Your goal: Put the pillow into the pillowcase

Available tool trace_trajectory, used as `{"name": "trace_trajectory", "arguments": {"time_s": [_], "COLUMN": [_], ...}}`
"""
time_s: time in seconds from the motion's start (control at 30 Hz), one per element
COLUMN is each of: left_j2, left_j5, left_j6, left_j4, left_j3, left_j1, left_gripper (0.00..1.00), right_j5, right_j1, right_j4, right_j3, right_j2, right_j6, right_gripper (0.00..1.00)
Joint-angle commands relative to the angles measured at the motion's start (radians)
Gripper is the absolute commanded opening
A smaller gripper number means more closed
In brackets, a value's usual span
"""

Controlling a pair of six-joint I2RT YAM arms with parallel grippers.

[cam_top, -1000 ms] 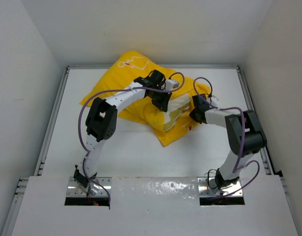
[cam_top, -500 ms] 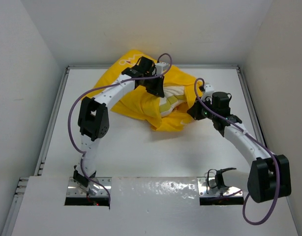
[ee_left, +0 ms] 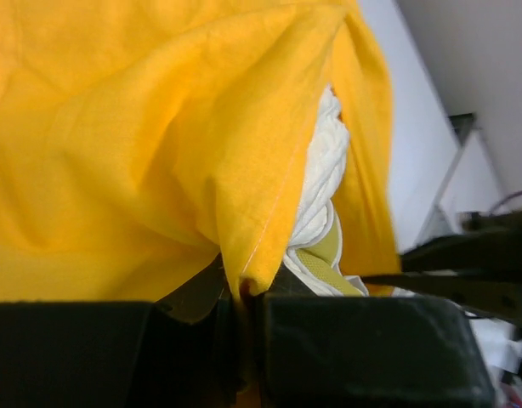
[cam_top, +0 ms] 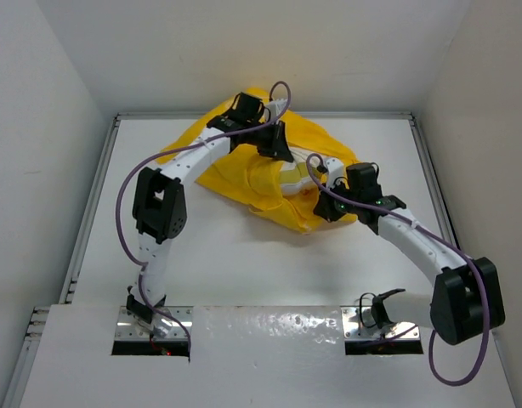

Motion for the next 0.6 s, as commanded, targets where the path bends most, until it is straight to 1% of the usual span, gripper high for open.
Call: {"name": "trace_trajectory", "arguments": {"time_s": [0.0, 0.03, 0.1, 0.13, 0.23, 0.33, 0.37, 0.43, 0.47, 0.5, 0.53, 0.57], "left_j2": [-0.050, -0.041, -0.001, 0.019, 0.097, 0.127, 0.110, 0.081, 0.059, 0.055, 0.051, 0.047], "left_j5": [-0.214, -0.251, -0.290, -0.310, -0.347, -0.307, -0.267, -0.244, -0.238, -0.241, -0.244, -0.247], "left_j6": [0.113, 0.130, 0.141, 0.144, 0.193, 0.281, 0.320, 0.347, 0.362, 0.370, 0.382, 0.412], "left_j4": [0.171, 0.174, 0.192, 0.203, 0.165, 0.088, 0.062, 0.054, 0.045, 0.016, -0.005, -0.057], "left_j3": [-0.038, -0.066, -0.126, -0.132, -0.120, -0.117, -0.131, -0.148, -0.134, -0.116, -0.093, -0.038], "left_j1": [-0.063, -0.074, -0.083, -0.081, -0.098, -0.127, -0.138, -0.143, -0.143, -0.140, -0.138, -0.135], "left_gripper": [0.00, 0.00, 0.00, 0.00, 0.00, 0.00, 0.05, 0.13, 0.19, 0.21, 0.30, 0.36], "right_j5": [-0.098, -0.161, -0.215, -0.235, -0.235, -0.177, -0.177, -0.178, -0.204, -0.207, -0.195, -0.165], "right_j1": [0.047, 0.047, 0.048, 0.050, 0.047, 0.025, 0.007, -0.047, -0.067, -0.080, -0.097, -0.101], "right_j4": [-0.020, -0.012, 0.037, 0.052, 0.120, 0.224, 0.297, 0.368, 0.408, 0.494, 0.519, 0.531], "right_j3": [0.087, 0.106, 0.132, 0.135, 0.138, 0.129, 0.118, 0.106, 0.086, 0.077, 0.072, 0.081], "right_j2": [-0.049, -0.060, -0.103, -0.123, -0.186, -0.201, -0.195, -0.163, -0.152, -0.143, -0.126, -0.117], "right_j6": [0.045, 0.059, 0.105, 0.117, 0.171, 0.246, 0.304, 0.367, 0.431, 0.459, 0.482, 0.505], "right_gripper": [0.00, 0.00, 0.00, 0.00, 0.00, 0.00, 0.00, 0.00, 0.00, 0.00, 0.00, 0.00]}}
